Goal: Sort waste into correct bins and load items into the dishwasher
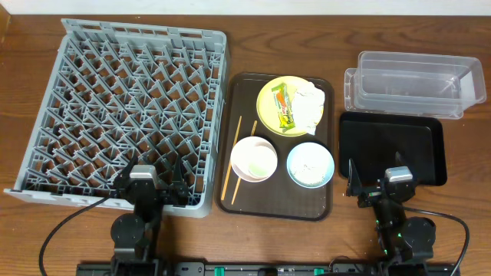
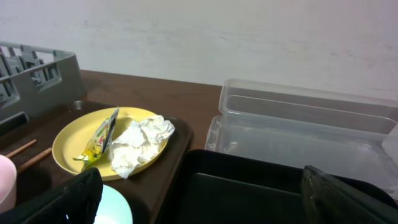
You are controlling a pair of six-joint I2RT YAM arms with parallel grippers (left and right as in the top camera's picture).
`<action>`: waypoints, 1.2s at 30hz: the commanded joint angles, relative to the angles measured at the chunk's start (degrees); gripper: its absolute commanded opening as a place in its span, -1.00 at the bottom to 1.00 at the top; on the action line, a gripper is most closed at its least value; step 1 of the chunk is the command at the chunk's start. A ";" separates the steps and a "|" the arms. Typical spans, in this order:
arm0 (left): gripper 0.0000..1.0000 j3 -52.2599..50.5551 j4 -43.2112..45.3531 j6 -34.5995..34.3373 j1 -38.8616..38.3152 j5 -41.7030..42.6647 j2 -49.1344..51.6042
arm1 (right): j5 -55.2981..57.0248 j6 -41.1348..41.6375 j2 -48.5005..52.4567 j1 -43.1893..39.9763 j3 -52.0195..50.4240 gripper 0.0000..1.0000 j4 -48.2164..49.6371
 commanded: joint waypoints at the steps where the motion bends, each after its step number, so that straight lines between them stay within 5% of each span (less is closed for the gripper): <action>1: 0.96 -1.36 -1.33 -0.52 -0.15 -0.28 -0.31 | -0.04 0.11 -0.04 -0.81 -0.07 0.98 -0.24; 36: 0.96 -0.92 -1.36 -0.55 -0.15 -0.28 -0.31 | 0.17 3.39 0.04 -0.81 -0.07 0.99 -0.26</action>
